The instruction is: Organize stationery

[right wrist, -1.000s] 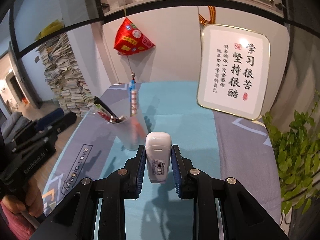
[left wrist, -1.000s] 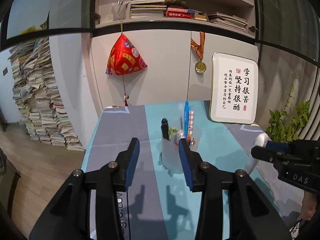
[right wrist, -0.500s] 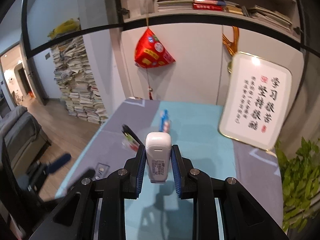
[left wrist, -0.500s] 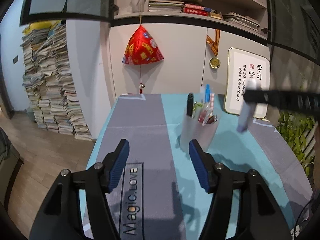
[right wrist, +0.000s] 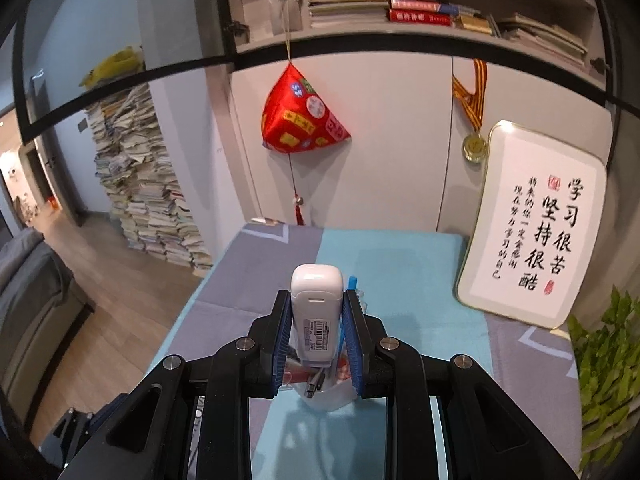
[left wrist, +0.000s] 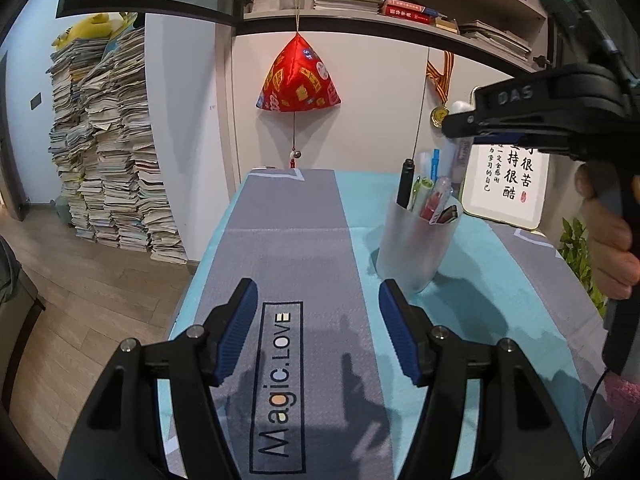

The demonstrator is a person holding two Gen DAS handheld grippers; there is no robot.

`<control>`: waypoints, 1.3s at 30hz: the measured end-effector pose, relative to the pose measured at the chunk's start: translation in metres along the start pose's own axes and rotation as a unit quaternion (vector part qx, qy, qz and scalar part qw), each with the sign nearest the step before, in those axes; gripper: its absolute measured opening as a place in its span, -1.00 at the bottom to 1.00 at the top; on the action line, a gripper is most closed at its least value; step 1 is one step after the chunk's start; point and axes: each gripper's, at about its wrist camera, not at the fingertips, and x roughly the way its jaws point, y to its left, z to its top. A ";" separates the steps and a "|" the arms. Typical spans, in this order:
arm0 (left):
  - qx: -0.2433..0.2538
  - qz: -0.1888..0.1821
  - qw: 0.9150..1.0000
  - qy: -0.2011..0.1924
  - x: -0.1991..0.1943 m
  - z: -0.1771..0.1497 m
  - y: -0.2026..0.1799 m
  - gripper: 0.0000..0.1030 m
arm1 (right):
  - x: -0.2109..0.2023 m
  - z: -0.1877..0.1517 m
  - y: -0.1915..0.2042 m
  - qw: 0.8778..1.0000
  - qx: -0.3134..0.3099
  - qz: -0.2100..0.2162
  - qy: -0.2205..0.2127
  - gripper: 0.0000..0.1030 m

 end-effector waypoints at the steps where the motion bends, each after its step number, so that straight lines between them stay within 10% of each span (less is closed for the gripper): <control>1: 0.000 0.000 1.000 0.000 0.001 0.000 0.000 0.21 | 0.003 -0.001 0.000 1.000 0.000 -0.003 0.002 -0.52; 39: 0.019 -0.025 0.999 0.011 0.001 0.001 -0.025 0.28 | -0.011 -0.027 -0.037 0.999 0.033 -0.011 0.035 -0.52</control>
